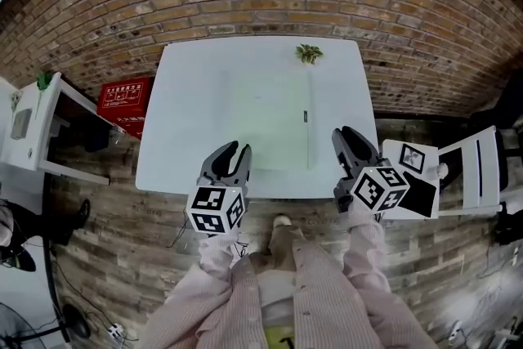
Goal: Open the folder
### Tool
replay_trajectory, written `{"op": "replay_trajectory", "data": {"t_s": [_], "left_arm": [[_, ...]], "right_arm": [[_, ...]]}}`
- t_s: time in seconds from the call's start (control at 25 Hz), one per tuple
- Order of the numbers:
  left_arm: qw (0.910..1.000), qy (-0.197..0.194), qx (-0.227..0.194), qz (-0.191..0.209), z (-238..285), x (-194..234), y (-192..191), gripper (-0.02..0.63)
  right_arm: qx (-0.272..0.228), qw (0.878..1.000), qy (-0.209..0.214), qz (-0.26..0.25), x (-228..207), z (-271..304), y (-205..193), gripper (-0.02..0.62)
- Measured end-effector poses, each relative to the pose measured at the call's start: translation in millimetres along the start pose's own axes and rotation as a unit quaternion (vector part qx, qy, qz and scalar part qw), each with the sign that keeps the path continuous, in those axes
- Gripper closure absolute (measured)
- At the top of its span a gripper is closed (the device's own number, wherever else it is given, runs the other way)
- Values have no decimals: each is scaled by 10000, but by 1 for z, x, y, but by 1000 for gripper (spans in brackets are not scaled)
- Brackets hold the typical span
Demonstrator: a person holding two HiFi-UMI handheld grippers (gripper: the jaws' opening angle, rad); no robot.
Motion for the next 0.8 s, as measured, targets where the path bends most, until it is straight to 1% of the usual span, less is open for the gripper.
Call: {"op": "replay_trajectory", "data": {"t_s": [0.16, 0.28, 0.4, 0.52, 0.64, 0.8], "left_arm": [[9993, -59, 239, 266, 21, -7, 2, 511], [9980, -136, 401, 465, 33, -13, 3, 495], [9953, -190, 567, 760, 41, -17, 4, 491], [9924, -295, 745, 929, 47, -21, 0, 488], [9874, -526, 950, 1152, 53, -29, -8, 476], [9759, -857, 1213, 1600, 62, -42, -15, 454]], "right_arm": [[255, 9995, 91, 153, -17, 26, -4, 499], [499, 9983, 119, 292, -29, 45, -13, 499], [699, 9964, 124, 467, -39, 62, -26, 499], [830, 9940, 79, 711, -48, 74, -40, 499], [911, 9913, 23, 949, -55, 80, -50, 499], [1074, 9881, 104, 1094, -57, 94, -60, 499]]}}
Point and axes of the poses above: the fingertips, and each gripper's own axes: z forward along the fingers, x to its left, y out of its top, the point moved 10 cm from there along -z, backward along the fingers
